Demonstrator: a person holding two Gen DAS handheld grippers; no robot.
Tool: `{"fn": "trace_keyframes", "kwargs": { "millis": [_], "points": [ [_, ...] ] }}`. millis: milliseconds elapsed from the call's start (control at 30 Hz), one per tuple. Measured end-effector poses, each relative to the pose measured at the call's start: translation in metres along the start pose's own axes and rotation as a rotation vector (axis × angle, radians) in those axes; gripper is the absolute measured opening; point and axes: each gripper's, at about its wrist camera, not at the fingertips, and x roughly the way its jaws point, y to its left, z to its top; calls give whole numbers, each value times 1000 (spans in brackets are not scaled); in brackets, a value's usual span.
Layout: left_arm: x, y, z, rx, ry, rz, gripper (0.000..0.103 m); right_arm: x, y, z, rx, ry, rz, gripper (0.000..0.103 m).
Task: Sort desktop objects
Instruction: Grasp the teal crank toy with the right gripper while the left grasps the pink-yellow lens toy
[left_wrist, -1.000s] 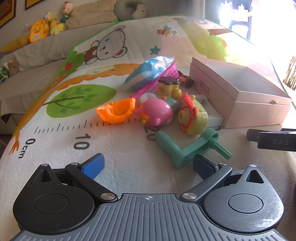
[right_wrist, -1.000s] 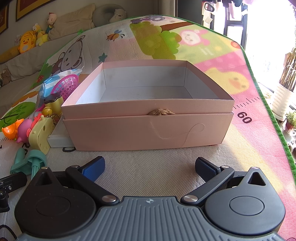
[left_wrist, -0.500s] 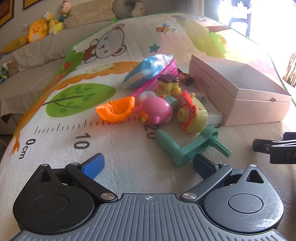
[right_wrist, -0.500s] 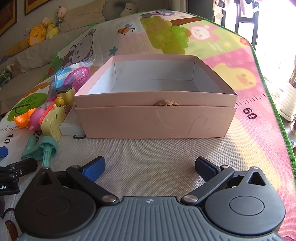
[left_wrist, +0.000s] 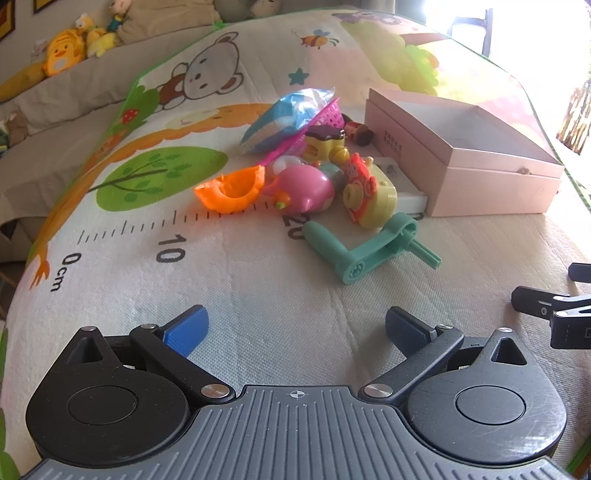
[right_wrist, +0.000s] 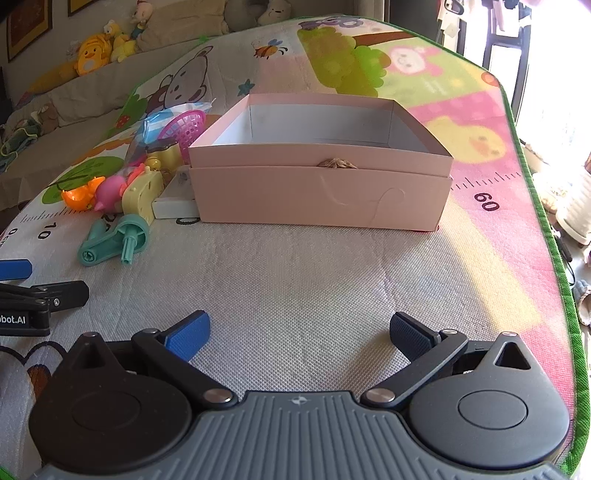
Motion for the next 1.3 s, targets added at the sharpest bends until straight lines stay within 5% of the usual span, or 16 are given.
{"fn": "trace_keyframes", "kwargs": {
  "millis": [267, 400, 500, 600, 767, 800, 833, 967, 1133, 1167, 1267, 1300],
  "points": [
    [-7, 1, -6, 8, -1, -9, 103, -11, 2, 0, -57, 37, 105, 103],
    [-11, 10, -4, -13, -13, -34, 103, -25, 21, 11, -134, -43, 168, 103],
    [-21, 25, 3, -28, -67, 8, 103, -23, 39, 27, -188, -85, 214, 102],
    [-32, 44, 19, -49, -141, 82, 103, -10, 64, 44, -260, -81, 269, 91],
    [-33, 73, 41, -120, -185, 104, 103, 27, 110, 58, -334, -48, 310, 91],
    [-32, 76, 44, -122, -184, 98, 103, 33, 114, 59, -336, -41, 301, 86],
    [-31, 77, 46, -120, -185, 84, 103, 38, 116, 58, -332, -30, 303, 70],
    [-27, 56, 46, -61, -188, -26, 103, 30, 99, 50, -310, -25, 325, 71],
    [-4, 1, 51, 28, -178, -123, 103, 0, 45, 26, -259, -28, 247, 71],
    [5, -14, 52, 61, -173, -121, 99, -5, 36, 21, -244, -29, 227, 71],
    [27, -43, 55, 140, -140, -99, 60, -16, 11, 6, -202, -41, 156, 71],
    [35, -49, 56, 150, -129, -85, 61, -19, 5, 2, -186, -48, 140, 71]
  ]
}}
